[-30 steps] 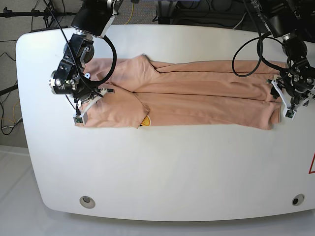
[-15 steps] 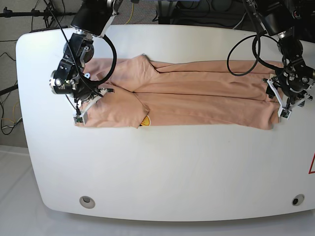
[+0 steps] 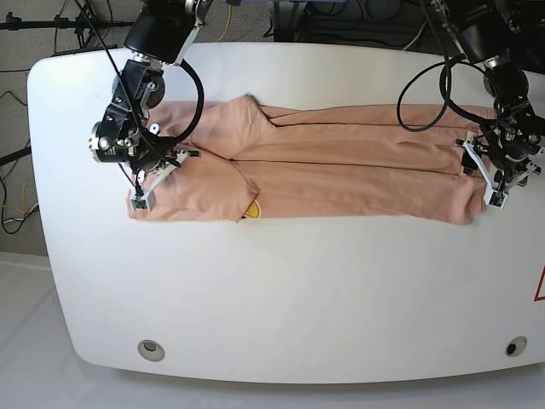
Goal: Fold the T-shirt properly
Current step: 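Lower the left gripper and pinch the shirt's end edge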
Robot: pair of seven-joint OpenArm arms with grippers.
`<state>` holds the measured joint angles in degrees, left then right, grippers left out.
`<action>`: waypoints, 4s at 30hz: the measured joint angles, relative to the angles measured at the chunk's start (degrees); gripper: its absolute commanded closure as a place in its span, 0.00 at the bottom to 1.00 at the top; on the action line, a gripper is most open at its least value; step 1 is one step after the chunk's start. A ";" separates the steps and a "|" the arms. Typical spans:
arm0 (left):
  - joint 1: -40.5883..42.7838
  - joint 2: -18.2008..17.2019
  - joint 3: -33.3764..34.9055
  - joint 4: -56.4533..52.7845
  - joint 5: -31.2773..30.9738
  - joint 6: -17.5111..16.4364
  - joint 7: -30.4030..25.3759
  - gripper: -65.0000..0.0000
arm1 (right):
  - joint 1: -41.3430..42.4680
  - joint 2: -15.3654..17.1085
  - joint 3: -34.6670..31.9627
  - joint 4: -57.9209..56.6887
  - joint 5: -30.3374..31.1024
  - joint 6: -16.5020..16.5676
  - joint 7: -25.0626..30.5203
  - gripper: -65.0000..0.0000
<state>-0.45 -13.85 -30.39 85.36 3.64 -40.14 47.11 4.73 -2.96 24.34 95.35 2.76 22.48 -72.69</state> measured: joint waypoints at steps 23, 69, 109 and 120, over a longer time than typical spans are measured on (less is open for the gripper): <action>-0.83 -0.15 -2.56 -1.90 -1.81 0.00 -0.04 0.38 | -1.07 -0.37 -0.39 0.66 -0.63 -0.04 -0.63 0.98; -3.78 -0.02 -4.83 -14.08 -7.30 0.24 -6.71 0.18 | -0.83 -0.22 -0.76 0.66 -1.11 -0.26 -0.61 0.99; -3.08 0.35 -3.67 -16.76 -24.11 0.42 -6.47 0.73 | -1.29 -0.24 -1.03 0.66 -1.49 -0.42 -1.42 0.99; -3.21 0.37 -3.74 -16.37 -22.36 0.42 -6.34 0.90 | -1.44 -0.26 -1.03 0.66 -1.49 -0.42 -1.51 0.99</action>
<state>-3.66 -13.47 -34.13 68.99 -18.72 -39.72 40.77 3.29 -3.22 23.31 96.01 1.28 22.06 -74.19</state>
